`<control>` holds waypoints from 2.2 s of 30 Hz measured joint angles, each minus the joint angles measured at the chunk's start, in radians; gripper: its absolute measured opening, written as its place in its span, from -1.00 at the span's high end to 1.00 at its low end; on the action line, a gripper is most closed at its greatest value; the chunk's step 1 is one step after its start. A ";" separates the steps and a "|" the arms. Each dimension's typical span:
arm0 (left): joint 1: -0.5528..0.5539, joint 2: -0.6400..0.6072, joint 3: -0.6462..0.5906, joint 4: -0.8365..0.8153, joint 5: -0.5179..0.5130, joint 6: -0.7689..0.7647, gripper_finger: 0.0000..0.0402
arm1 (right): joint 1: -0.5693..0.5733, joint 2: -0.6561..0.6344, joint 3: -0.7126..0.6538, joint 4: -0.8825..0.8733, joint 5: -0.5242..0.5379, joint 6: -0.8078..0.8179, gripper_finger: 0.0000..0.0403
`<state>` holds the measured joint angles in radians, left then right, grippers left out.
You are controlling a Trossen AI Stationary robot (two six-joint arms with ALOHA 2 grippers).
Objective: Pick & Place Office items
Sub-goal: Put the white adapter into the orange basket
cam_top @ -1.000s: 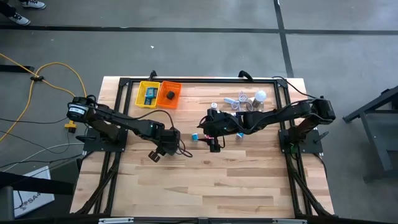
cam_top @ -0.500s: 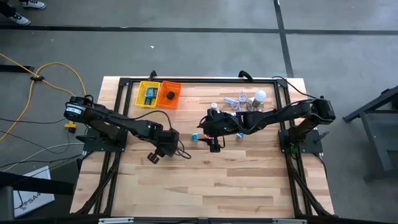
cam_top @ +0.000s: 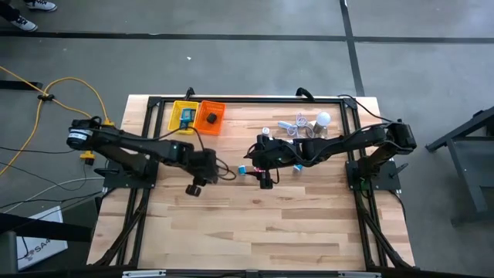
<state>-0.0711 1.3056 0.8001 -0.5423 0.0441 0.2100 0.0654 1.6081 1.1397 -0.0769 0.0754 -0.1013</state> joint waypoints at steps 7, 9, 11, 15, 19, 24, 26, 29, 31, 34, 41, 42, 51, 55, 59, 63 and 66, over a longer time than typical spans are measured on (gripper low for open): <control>0.083 -0.035 0.000 0.002 0.001 -0.128 0.38 | 0.000 0.000 0.000 0.002 0.000 0.000 -0.24; 0.119 -0.061 0.000 0.005 -0.002 -0.162 0.38 | 0.000 0.000 0.000 0.003 0.000 0.000 -0.25; 0.159 -0.091 0.000 0.002 -0.016 -0.188 0.38 | 0.000 0.000 0.000 0.004 0.000 0.000 -0.24; 0.237 -0.149 0.000 0.007 -0.075 -0.193 0.38 | 0.000 0.000 0.000 0.006 0.000 0.000 -0.24; 0.320 -0.185 0.000 0.040 -0.166 -0.211 0.38 | 0.000 0.000 0.000 0.006 0.000 0.000 -0.24; 0.430 -0.181 0.000 0.078 -0.232 -0.254 0.38 | 0.000 0.000 0.000 0.006 0.000 0.000 -0.24; 0.474 -0.166 0.001 0.092 -0.233 -0.279 0.38 | 0.000 0.000 0.000 0.006 0.000 0.000 -0.24; 0.541 -0.139 0.003 0.125 -0.231 -0.301 0.38 | 0.000 0.000 0.000 0.006 0.000 0.000 -0.25; 0.584 -0.119 0.011 0.133 -0.225 -0.312 0.38 | 0.000 0.000 0.000 0.006 0.000 0.000 -0.25; 0.642 -0.094 0.029 0.131 -0.204 -0.316 0.38 | 0.000 0.000 0.000 0.006 0.000 0.000 -0.24; 0.741 -0.029 0.090 0.112 -0.189 -0.316 0.38 | 0.000 0.000 0.000 0.006 0.000 0.000 -0.24; 0.750 -0.013 0.099 0.107 -0.189 -0.316 0.38 | 0.000 0.000 0.000 0.006 0.000 0.000 -0.25; 0.775 0.141 0.145 0.091 -0.176 -0.317 0.38 | 0.000 0.000 0.000 0.006 0.000 0.000 -0.24; 0.766 0.170 0.146 0.058 -0.173 -0.348 0.38 | 0.000 0.000 0.000 0.006 0.000 0.000 -0.25; 0.755 0.176 0.147 0.030 -0.171 -0.366 0.38 | 0.000 0.000 0.000 0.006 0.000 0.000 -0.24; 0.736 0.177 0.147 0.023 -0.172 -0.368 0.38 | 0.000 0.000 0.000 0.006 0.000 0.000 -0.25; 0.721 0.177 0.147 0.022 -0.172 -0.365 0.38 | 0.000 0.000 0.000 0.006 0.000 0.000 -0.24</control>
<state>0.6496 1.4829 0.9470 -0.5205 -0.1276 -0.1548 0.0657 1.6081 1.1397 -0.0704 0.0756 -0.1011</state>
